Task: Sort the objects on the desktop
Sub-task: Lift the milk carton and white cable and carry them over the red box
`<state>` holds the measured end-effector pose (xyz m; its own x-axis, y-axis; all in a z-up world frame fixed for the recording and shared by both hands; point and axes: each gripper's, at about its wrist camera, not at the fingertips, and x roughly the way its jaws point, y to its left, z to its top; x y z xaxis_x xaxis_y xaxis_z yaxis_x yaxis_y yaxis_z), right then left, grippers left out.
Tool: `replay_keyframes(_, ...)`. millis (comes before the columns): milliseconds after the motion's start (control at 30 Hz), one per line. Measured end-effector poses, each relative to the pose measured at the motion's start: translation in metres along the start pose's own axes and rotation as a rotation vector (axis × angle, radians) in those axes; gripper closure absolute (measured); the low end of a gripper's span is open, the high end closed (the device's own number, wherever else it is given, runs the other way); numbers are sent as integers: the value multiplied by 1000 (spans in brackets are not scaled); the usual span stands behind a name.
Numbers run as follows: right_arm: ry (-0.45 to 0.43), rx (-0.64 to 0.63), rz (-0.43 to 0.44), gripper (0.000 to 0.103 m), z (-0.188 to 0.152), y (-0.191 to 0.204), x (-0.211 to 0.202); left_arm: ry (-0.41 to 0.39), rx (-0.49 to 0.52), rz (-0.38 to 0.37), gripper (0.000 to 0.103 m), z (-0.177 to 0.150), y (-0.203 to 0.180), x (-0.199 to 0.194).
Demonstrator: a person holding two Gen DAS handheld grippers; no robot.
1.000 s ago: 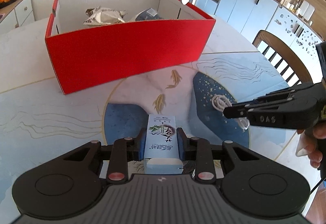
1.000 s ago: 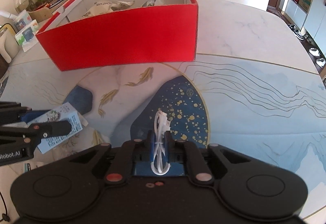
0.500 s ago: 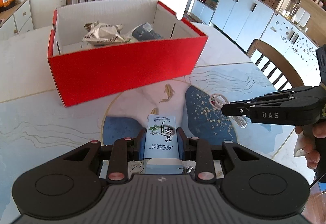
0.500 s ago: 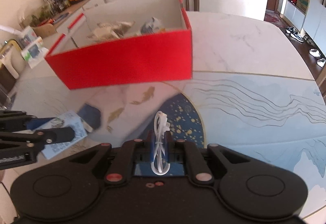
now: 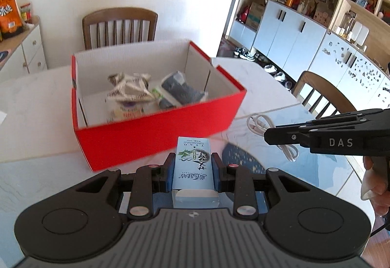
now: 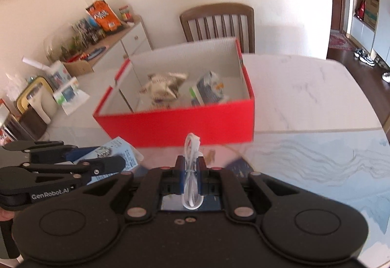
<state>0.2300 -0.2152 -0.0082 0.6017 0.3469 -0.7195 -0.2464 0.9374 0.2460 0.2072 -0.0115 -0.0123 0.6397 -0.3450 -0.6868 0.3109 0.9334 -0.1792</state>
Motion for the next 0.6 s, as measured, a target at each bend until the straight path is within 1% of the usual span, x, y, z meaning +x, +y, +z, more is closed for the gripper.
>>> replay_keyframes(400, -55, -53, 31, 95, 43, 13, -1, -72, 43, 23, 75, 42, 7, -8)
replay_keyframes(600, -79, -77, 31, 95, 63, 17, 5, -79, 26, 38, 75, 65, 23, -1)
